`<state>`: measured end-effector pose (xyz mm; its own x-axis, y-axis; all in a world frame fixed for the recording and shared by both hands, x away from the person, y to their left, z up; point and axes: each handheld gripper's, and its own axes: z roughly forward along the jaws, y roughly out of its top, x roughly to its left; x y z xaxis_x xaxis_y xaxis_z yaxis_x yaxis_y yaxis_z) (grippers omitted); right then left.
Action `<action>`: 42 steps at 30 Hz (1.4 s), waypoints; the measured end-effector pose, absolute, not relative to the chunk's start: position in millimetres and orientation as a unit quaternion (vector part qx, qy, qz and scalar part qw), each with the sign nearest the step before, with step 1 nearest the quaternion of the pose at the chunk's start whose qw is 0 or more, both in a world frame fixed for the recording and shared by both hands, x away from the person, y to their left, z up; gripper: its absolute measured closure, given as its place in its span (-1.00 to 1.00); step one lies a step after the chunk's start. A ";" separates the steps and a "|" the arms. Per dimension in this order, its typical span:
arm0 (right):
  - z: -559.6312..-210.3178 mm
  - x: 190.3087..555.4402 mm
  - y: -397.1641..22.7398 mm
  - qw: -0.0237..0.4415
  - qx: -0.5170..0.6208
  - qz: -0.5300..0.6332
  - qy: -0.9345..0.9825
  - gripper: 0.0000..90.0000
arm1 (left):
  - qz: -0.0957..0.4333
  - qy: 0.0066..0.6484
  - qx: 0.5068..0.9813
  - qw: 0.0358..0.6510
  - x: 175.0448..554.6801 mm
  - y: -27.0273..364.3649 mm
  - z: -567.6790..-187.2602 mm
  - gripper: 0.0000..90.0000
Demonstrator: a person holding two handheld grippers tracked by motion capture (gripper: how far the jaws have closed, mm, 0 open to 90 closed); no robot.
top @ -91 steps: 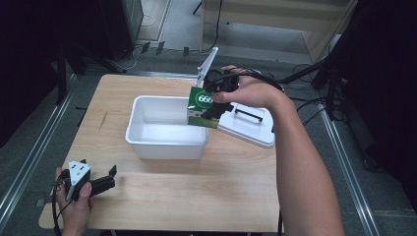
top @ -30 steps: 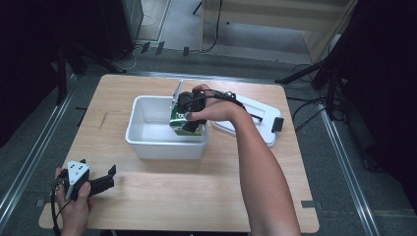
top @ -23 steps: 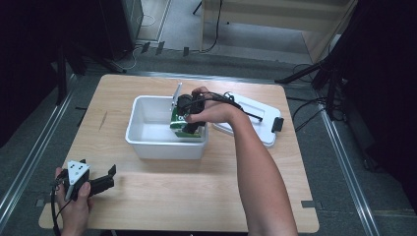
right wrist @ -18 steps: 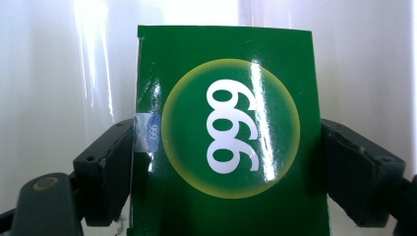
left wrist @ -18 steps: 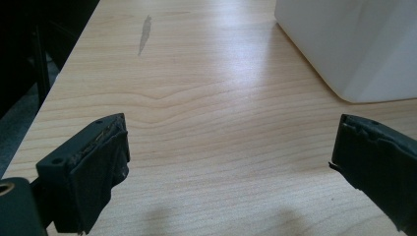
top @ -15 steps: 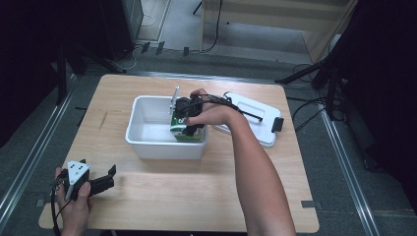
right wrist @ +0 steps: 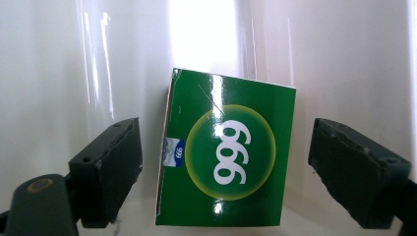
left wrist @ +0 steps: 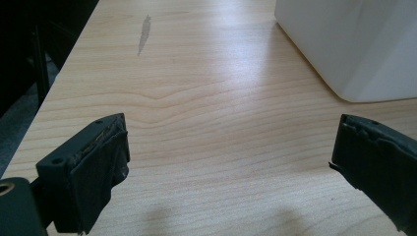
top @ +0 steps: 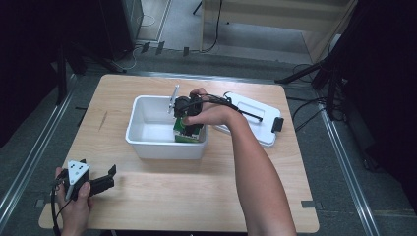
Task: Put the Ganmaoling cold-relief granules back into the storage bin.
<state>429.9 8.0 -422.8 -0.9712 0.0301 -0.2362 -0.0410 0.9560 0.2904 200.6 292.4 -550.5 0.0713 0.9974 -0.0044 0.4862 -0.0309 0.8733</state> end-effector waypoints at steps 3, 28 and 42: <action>-417.9 429.8 6.6 0.117 0.000 0.155 0.981 -0.73 | 0.343 0.588 0.632 0.371 200.5 292.3 -550.5 -0.97; -366.1 432.6 -50.3 0.145 0.042 0.185 0.971 -0.80 | 0.346 0.588 0.630 0.371 200.6 291.4 -551.0 -0.97; -360.2 435.9 -107.3 0.161 0.087 0.176 0.967 -0.80 | 0.347 0.587 0.630 0.371 199.4 291.1 -551.1 -0.97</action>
